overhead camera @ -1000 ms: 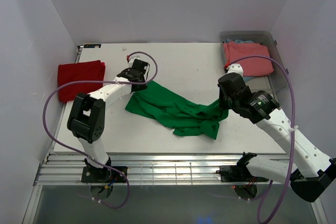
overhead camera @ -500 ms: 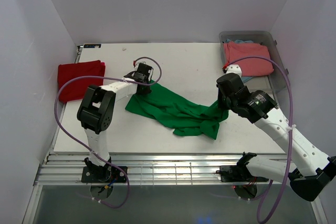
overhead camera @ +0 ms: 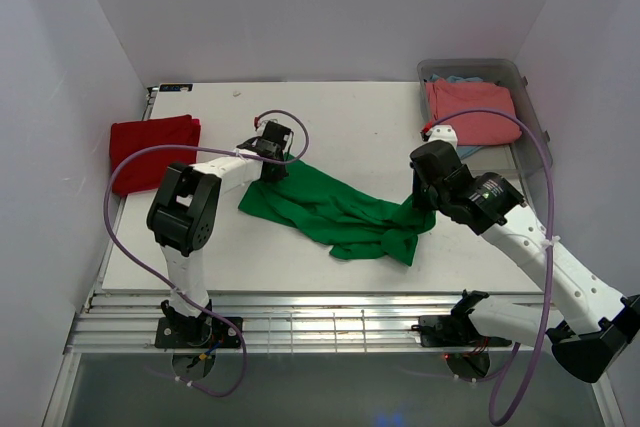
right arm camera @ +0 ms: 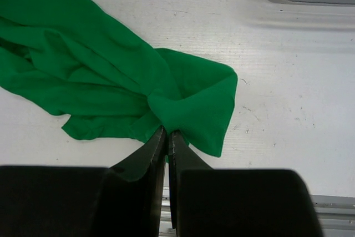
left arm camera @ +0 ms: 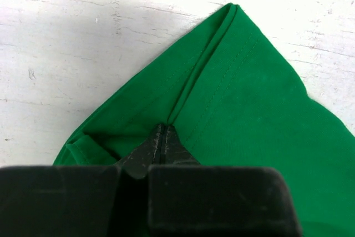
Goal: Fold and stack the t-shirts
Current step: Flatten the tshirt out
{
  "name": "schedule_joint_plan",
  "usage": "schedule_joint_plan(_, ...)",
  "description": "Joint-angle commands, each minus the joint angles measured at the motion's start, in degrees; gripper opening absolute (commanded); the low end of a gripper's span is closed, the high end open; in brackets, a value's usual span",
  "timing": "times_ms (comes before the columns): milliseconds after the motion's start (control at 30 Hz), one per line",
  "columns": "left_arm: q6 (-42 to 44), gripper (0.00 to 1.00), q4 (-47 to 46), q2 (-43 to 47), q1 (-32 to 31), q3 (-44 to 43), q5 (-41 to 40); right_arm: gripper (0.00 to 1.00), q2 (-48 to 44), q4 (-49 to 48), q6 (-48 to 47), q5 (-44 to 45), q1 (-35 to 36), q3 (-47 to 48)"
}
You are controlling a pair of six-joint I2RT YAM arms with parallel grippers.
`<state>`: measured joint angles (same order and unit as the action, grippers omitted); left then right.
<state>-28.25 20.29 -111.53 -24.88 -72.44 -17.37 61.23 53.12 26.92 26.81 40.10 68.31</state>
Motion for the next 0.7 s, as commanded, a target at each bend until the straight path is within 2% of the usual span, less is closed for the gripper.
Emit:
schedule_joint_plan(0, -0.2, 0.0, 4.2, 2.5, -0.1, 2.0, -1.4, 0.08, -0.1, -2.4, 1.2, 0.2, 0.1, -0.3)
schedule_joint_plan(200, -0.7, 0.0, 6.9, 5.3, -0.1, 0.0, -2.1, 0.08, -0.1, -1.7, 1.2, 0.7, 0.1, 0.1)
schedule_joint_plan(233, -0.2, 0.07, 7.0, 5.5, -0.1, -0.2, -1.7, 0.08, -0.1, -1.7, 1.1, 0.7, 0.0, 0.1)
schedule_joint_plan(333, 0.0, 0.2, 7.8, 5.6, -0.1, -0.9, -0.7, 0.08, -0.1, -1.9, 1.2, 0.4, 0.1, -0.1)
schedule_joint_plan(567, -2.5, 0.3, 10.4, 6.8, -0.1, 0.6, 0.1, 0.08, -0.8, -2.0, 1.5, 0.3, 0.1, -0.5)
schedule_joint_plan(667, -2.8, 0.3, 10.1, 8.0, -0.2, 1.7, 0.1, 0.08, -1.1, -2.0, 1.5, 0.2, 0.0, -1.0)
